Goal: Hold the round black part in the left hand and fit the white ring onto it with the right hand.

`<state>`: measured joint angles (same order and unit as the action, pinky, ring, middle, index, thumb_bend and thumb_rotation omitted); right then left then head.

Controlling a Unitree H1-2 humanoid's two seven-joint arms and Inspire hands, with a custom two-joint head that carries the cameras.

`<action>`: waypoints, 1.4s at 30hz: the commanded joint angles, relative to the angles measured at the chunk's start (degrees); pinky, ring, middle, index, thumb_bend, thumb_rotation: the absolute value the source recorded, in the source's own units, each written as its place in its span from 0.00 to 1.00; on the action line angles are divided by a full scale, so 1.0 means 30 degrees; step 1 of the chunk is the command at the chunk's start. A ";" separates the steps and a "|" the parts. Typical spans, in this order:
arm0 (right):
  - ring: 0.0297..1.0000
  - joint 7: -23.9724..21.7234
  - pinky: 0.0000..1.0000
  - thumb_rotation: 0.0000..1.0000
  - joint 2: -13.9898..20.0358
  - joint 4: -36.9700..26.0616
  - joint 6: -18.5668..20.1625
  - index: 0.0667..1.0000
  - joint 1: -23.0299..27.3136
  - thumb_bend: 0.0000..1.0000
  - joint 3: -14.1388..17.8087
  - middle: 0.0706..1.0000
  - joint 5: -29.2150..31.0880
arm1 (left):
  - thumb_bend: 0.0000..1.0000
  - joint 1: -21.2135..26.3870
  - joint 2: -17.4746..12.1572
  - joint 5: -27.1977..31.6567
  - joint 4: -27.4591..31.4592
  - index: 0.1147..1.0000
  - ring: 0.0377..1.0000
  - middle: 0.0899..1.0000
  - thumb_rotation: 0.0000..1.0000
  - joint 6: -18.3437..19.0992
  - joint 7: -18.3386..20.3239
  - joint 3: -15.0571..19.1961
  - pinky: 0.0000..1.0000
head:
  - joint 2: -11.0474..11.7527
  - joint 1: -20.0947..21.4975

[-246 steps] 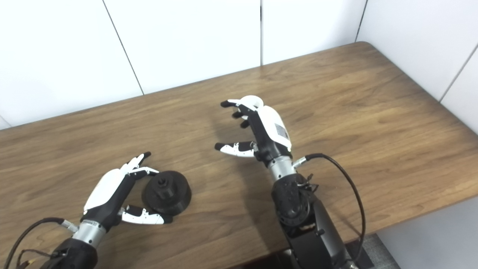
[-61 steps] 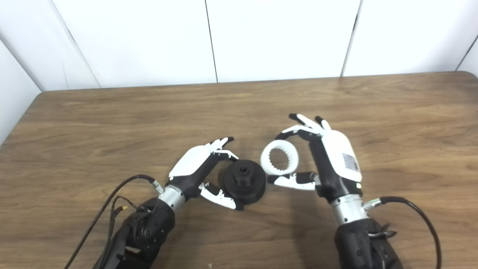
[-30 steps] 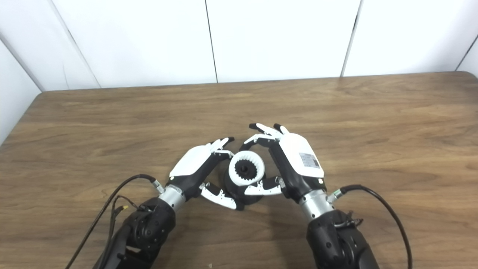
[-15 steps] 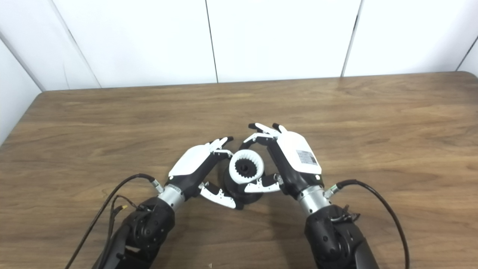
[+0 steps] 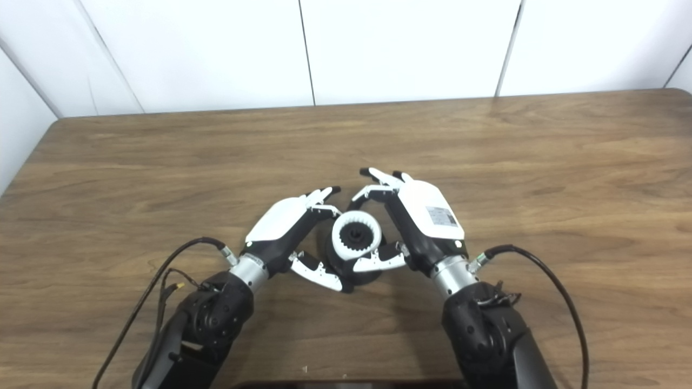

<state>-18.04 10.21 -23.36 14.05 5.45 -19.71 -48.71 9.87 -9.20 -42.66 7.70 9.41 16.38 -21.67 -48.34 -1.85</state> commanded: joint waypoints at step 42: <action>1.00 -0.3877 0.93 0.34 0.3187 -0.1103 0.1485 0.97 0.0479 1.00 0.2844 1.00 0.0385 | 0.98 0.0804 -0.0123 0.0047 0.0912 0.55 1.00 1.00 0.31 0.0087 -0.0354 0.0314 1.00 | 0.0200 0.0256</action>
<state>-31.16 19.50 -25.81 19.25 5.44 -11.59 -47.91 9.91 -9.41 -42.37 8.12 10.41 16.37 -21.17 -47.72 -1.06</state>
